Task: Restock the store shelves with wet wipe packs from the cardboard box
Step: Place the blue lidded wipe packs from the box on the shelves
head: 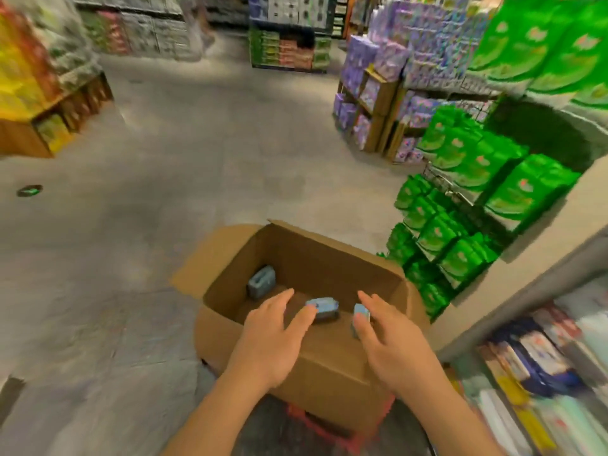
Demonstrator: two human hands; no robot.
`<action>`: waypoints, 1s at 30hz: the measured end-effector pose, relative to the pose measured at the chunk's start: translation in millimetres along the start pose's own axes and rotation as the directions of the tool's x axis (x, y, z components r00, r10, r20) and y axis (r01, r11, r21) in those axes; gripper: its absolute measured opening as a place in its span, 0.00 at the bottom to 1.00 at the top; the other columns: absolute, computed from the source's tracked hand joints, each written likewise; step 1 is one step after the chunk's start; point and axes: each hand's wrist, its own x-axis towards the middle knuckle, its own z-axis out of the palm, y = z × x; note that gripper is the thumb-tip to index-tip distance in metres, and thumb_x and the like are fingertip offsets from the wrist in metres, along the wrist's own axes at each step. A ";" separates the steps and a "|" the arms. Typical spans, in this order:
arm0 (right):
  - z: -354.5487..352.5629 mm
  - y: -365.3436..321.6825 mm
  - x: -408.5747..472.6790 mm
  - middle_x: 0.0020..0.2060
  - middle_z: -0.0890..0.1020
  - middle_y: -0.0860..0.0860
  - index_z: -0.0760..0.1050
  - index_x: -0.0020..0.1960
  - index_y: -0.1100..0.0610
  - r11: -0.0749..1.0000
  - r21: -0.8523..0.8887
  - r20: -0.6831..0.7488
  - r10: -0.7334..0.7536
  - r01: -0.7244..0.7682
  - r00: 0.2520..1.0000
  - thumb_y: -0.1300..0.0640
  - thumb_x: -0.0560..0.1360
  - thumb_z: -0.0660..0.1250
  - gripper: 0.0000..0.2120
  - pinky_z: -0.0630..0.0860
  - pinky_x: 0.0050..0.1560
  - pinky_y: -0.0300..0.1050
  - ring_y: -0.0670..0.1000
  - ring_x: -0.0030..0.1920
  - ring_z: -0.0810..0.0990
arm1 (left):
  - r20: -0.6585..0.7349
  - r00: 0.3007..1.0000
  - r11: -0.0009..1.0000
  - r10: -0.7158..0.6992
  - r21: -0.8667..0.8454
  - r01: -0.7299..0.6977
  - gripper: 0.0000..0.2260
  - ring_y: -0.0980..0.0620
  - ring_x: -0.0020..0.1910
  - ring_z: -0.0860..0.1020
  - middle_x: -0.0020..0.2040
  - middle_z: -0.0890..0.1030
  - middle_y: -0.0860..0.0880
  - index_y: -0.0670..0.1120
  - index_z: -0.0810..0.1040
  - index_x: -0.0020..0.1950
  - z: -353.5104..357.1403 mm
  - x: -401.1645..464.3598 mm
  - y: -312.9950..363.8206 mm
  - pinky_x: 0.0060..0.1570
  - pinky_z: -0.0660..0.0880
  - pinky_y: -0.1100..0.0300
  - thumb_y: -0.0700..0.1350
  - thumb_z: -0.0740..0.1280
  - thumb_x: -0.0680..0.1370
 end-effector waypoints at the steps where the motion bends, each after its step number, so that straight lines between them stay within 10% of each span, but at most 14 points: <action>1: 4.0 -3.4 9.1 0.77 0.68 0.44 0.64 0.79 0.44 1.000 0.000 0.010 0.008 -0.008 1.000 0.41 0.83 0.57 0.25 0.58 0.78 0.44 0.45 0.78 0.63 | -0.005 1.000 1.000 -0.018 -0.025 0.018 0.31 0.52 0.79 0.60 0.80 0.63 0.56 0.57 0.61 0.81 -5.1 3.9 -6.8 0.77 0.58 0.51 0.68 0.54 0.80; 9: 72.9 16.3 101.9 0.49 0.82 0.41 0.74 0.70 0.47 0.933 0.192 0.076 0.295 -0.304 0.952 0.44 0.81 0.64 0.18 0.71 0.42 0.38 0.43 0.49 0.78 | 0.073 0.981 0.974 -0.180 -0.129 0.188 0.29 0.59 0.73 0.67 0.73 0.69 0.63 0.61 0.65 0.78 -19.9 63.1 -51.2 0.74 0.65 0.51 0.70 0.56 0.79; 19: 192.7 91.6 233.6 0.46 0.81 0.45 0.73 0.68 0.52 0.673 0.266 0.288 0.628 -0.690 0.723 0.42 0.81 0.64 0.21 0.75 0.47 0.45 0.47 0.47 0.81 | 0.160 0.926 0.926 -0.341 -0.114 0.361 0.22 0.66 0.63 0.68 0.68 0.73 0.65 0.61 0.69 0.76 5.3 202.3 -77.0 0.63 0.63 0.63 0.63 0.56 0.82; 25: 278.4 149.7 293.7 0.60 0.78 0.53 0.70 0.69 0.50 0.160 0.421 0.490 0.788 -0.893 0.373 0.39 0.76 0.71 0.28 0.81 0.55 0.64 0.62 0.58 0.80 | 0.230 0.871 0.880 -0.435 -0.095 0.465 0.22 0.66 0.59 0.71 0.70 0.72 0.64 0.64 0.67 0.75 31.1 267.8 -106.6 0.65 0.70 0.60 0.64 0.56 0.81; 30: 348.1 191.4 355.4 0.56 0.83 0.51 0.74 0.62 0.47 -0.124 0.571 0.585 0.755 -0.811 0.296 0.29 0.66 0.74 0.33 0.80 0.39 0.69 0.60 0.53 0.83 | 0.197 0.865 0.847 -0.462 -0.192 0.496 0.18 0.67 0.54 0.75 0.59 0.77 0.67 0.67 0.73 0.68 45.7 310.2 -132.0 0.57 0.72 0.63 0.64 0.60 0.78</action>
